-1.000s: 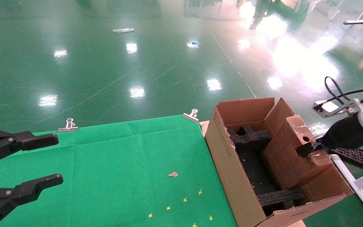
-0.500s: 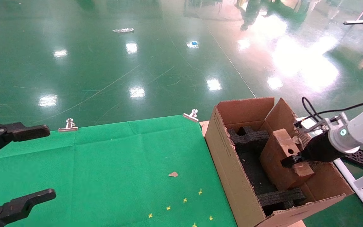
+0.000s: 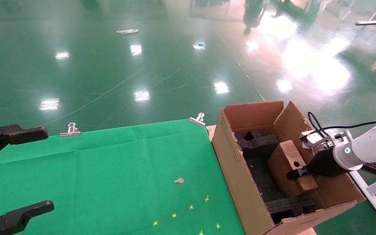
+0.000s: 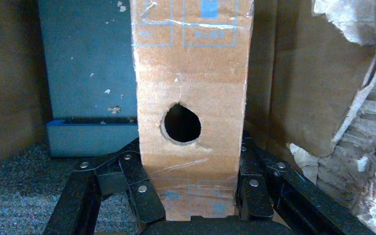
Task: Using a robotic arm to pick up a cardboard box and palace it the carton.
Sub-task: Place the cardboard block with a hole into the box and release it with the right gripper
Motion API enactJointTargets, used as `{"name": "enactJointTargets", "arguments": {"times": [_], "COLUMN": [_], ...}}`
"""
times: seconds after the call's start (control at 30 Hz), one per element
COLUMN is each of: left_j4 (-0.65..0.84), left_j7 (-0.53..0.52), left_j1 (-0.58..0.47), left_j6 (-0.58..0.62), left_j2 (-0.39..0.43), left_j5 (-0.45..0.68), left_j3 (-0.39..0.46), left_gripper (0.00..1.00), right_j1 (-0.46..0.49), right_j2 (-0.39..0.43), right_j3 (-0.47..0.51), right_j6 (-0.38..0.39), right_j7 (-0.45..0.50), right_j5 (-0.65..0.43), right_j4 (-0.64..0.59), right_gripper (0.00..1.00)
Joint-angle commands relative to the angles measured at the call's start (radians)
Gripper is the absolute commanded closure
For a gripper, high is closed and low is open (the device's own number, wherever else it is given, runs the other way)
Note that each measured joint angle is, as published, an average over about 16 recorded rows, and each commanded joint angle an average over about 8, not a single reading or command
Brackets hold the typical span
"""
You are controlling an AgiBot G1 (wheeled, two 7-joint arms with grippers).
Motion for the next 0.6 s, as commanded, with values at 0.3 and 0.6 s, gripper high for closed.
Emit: {"name": "enactJointTargets", "arguments": {"times": [0.3, 0.6], "left_j4": [0.000, 0.000], "left_j7": [0.000, 0.001], "left_j1": [0.000, 0.000], "left_j6": [0.000, 0.000], "left_j2": [0.000, 0.000], "left_j5": [0.000, -0.001], "left_j3": [0.001, 0.001], "left_gripper": [0.00, 0.00], "right_j1": [0.006, 0.014], "right_j2": [-0.014, -0.019], "right_j3": [-0.005, -0.004], "right_j6": [-0.005, -0.014], "right_j7": [-0.021, -0.038], "right_j5": [-0.008, -0.007], "right_j4": [-0.030, -0.042], "right_gripper": [0.00, 0.00]}}
